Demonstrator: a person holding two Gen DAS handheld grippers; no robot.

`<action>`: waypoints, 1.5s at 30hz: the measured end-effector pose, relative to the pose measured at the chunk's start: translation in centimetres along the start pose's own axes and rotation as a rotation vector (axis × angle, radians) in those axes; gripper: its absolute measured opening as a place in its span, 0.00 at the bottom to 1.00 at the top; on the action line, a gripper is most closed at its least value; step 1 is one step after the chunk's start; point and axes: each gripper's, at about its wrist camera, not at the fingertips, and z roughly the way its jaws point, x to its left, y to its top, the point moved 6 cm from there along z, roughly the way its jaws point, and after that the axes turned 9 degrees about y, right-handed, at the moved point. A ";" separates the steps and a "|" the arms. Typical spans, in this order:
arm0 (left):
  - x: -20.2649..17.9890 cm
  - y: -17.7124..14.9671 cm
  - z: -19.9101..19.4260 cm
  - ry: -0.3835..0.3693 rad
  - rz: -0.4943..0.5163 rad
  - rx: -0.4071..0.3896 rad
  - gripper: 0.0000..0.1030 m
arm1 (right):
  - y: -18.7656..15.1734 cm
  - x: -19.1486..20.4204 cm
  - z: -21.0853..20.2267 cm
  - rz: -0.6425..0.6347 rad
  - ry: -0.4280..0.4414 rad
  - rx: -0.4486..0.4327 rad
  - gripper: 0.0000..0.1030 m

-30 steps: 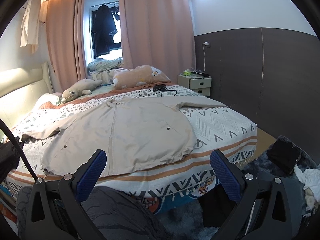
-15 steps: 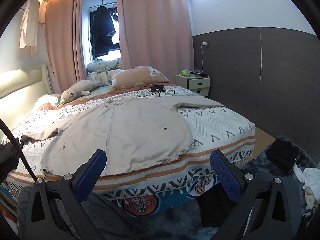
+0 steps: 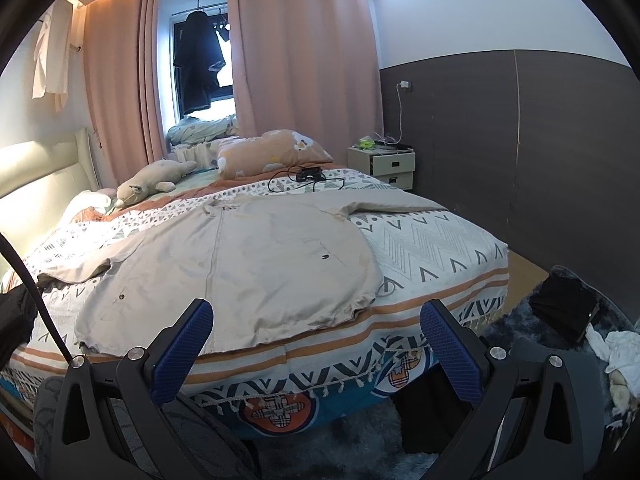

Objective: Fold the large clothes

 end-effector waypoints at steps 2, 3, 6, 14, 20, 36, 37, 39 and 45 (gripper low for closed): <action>0.3 0.1 0.4 0.001 -0.006 0.003 1.00 | 0.1 -0.1 0.4 0.004 0.001 0.004 1.00; 0.4 0.2 0.7 0.002 -0.007 0.005 1.00 | 0.2 -0.2 0.5 0.004 0.001 0.004 1.00; 1.0 0.5 1.7 0.005 -0.011 0.017 1.00 | 0.5 -0.1 1.2 0.002 0.000 0.009 1.00; 3.0 1.3 4.2 0.020 -0.039 0.044 1.00 | 1.2 0.2 4.9 0.015 0.010 0.038 1.00; 5.0 2.8 6.5 0.042 -0.076 0.054 1.00 | 2.5 1.6 8.5 0.026 0.054 0.070 1.00; 16.8 8.7 13.4 0.247 -0.189 0.059 1.00 | 9.8 7.9 22.3 0.001 0.249 0.073 1.00; 17.5 8.8 13.6 0.255 -0.200 0.064 1.00 | 10.1 8.4 23.1 -0.009 0.261 0.078 1.00; 19.1 9.2 14.3 0.278 -0.228 0.078 1.00 | 11.0 10.1 24.9 -0.016 0.312 0.092 1.00; 23.4 10.7 15.7 0.337 -0.304 0.096 1.00 | 13.4 14.3 29.8 -0.013 0.471 0.139 1.00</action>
